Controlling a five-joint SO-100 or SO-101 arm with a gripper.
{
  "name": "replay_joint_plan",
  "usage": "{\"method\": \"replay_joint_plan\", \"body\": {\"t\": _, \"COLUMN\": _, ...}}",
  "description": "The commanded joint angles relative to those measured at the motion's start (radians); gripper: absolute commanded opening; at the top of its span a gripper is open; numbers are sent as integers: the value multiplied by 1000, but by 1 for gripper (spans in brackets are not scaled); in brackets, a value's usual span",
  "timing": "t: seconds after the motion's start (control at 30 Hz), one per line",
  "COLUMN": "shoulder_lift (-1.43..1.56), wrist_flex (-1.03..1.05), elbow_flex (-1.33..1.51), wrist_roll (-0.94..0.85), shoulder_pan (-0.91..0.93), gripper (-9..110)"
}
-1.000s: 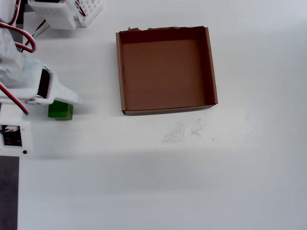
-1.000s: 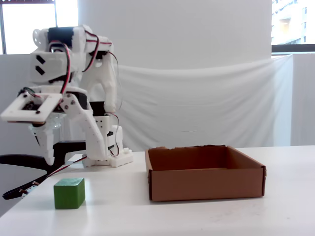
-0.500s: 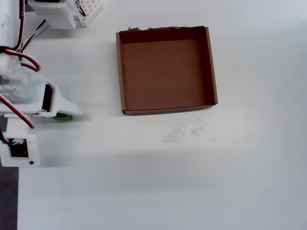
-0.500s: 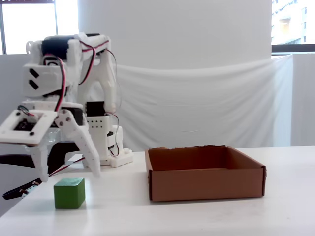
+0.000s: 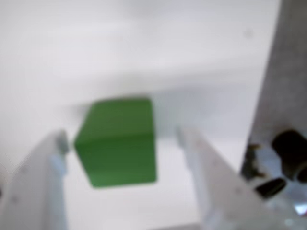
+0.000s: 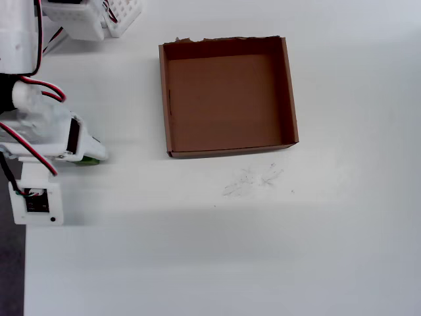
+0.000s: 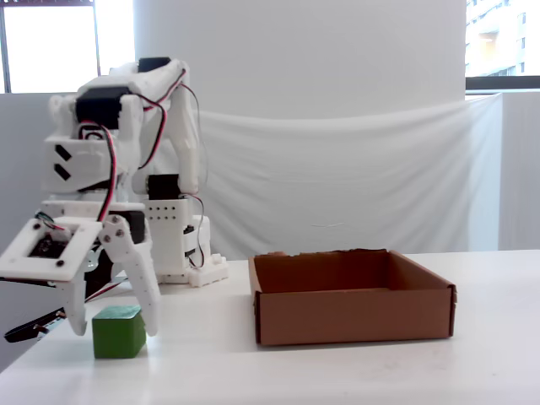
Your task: Grasp a green cube and put it in a box.
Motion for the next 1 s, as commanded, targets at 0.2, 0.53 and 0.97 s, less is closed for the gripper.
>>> {"method": "replay_joint_plan", "body": {"t": 0.2, "shoulder_lift": -5, "wrist_flex": -63, "elbow_flex": 3, "wrist_roll": 77, "shoulder_pan": -48, "gripper": 27}}
{"method": "replay_joint_plan", "body": {"t": 0.53, "shoulder_lift": -3, "wrist_flex": -118, "elbow_flex": 58, "wrist_roll": 95, "shoulder_pan": -61, "gripper": 26}}
{"method": "replay_joint_plan", "body": {"t": 0.97, "shoulder_lift": 3, "wrist_flex": -123, "elbow_flex": 86, "wrist_roll": 84, "shoulder_pan": -66, "gripper": 18}}
